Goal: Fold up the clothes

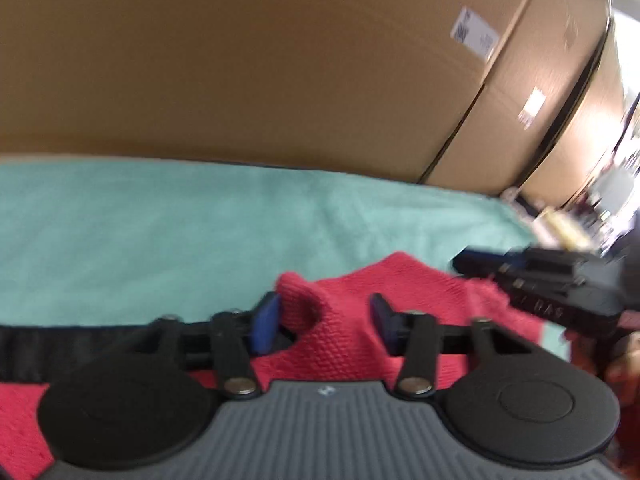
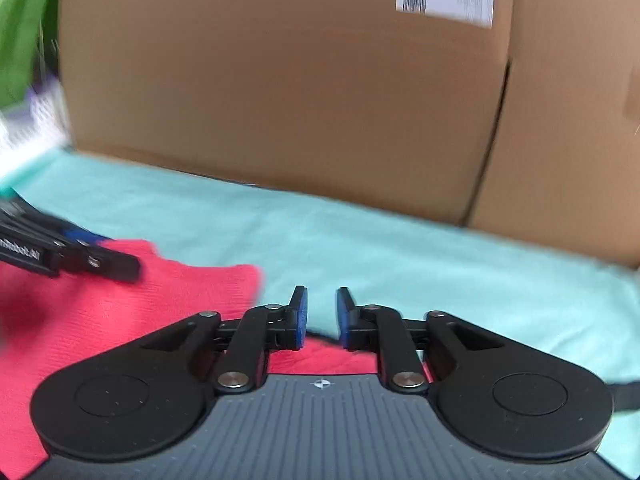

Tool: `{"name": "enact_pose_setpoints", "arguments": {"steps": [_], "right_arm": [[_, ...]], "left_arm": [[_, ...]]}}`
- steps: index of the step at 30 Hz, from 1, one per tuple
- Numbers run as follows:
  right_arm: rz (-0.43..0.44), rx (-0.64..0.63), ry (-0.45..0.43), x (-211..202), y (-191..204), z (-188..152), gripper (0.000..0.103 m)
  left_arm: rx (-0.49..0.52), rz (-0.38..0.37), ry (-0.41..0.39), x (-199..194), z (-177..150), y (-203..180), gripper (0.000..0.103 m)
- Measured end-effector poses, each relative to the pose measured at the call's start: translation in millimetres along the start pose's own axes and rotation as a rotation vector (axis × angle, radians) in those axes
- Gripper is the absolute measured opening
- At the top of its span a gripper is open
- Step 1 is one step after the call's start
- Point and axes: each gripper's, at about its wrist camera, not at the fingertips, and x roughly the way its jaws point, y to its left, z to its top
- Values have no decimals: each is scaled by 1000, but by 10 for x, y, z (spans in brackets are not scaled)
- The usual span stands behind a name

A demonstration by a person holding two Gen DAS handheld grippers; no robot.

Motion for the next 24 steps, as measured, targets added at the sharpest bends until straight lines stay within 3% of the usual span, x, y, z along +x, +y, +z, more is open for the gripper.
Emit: {"name": "enact_pose_setpoints", "arguments": {"steps": [4, 7, 9, 12, 14, 16, 19, 22, 23, 24], "right_arm": [[169, 111, 30, 65, -46, 47, 30], [-14, 24, 85, 230, 61, 3, 28], [-87, -9, 42, 142, 59, -28, 28], [-154, -45, -28, -31, 65, -78, 30], [-29, -22, -33, -169, 77, -116, 31], [79, -7, 6, -186, 130, -163, 31], [-35, -27, 67, -54, 221, -252, 29], [-199, 30, 52, -110, 85, -301, 30], [-225, 50, 45, -147, 31, -310, 32], [-184, 88, 37, -210, -34, -330, 32]], "left_arm": [[18, 35, -15, -143, 64, 60, 77], [102, 141, 41, -150, -87, 134, 72], [128, 174, 58, -219, -244, 264, 69], [179, 224, 25, -428, -434, 383, 73], [197, 252, 10, -518, -509, 447, 81], [194, 263, 4, -569, -535, 522, 82], [224, 297, 18, -581, -544, 530, 92], [225, 319, 27, -641, -552, 576, 93], [243, 333, 18, -674, -578, 567, 93], [261, 354, 11, -708, -603, 565, 93]]}}
